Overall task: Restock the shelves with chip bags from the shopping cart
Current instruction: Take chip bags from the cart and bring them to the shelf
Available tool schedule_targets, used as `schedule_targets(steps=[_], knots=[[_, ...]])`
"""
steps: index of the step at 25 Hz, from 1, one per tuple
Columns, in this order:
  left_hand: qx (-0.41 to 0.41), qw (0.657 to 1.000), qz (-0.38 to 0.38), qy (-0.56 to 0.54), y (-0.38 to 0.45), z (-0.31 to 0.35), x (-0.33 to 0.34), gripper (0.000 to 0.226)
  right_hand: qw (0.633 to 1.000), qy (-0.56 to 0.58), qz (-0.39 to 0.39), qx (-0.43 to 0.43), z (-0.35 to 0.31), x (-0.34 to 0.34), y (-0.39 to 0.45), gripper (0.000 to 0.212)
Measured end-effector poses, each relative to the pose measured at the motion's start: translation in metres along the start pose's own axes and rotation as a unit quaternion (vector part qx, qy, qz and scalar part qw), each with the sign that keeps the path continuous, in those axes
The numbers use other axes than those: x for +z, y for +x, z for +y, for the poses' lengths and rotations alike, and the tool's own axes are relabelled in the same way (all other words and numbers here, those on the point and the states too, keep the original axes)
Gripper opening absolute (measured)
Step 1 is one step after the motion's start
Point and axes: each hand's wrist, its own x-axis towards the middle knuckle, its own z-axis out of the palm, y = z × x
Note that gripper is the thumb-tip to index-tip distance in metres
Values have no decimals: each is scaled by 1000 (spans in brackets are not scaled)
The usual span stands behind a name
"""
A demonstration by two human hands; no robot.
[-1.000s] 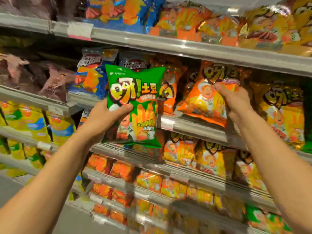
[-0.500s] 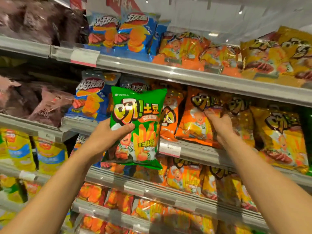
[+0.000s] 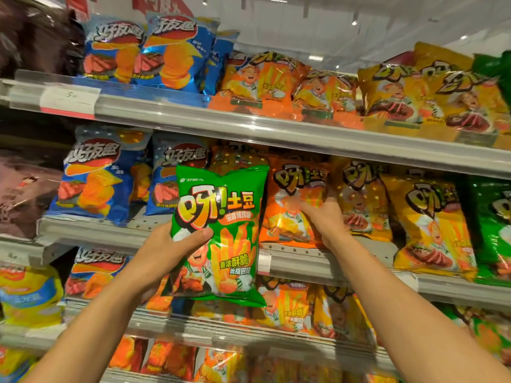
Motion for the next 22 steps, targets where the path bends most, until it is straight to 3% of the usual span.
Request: schedule_targets(steps=[4,7,10,14,18,22], knots=[[-11,1000,9,-7,2,-1,0,44,987,-141,50,-63,-1,-2,-16,94],[1,1000,0,-17,1,0,4,49,940,-244,117,-206,2,-3,-40,71],[4,999,-16,-30,0,5,18,50,919,-316,51,-229,4,-3,-48,48],[20,999,-39,-18,-3,11,38,52,934,-275,3,-229,5,-16,-56,51],[21,997,-65,-42,-10,7,61,46,924,-264,12,-277,22,-44,-90,42],[23,991,-115,-70,-16,5,108,39,916,-298,-12,-269,37,-86,-117,35]])
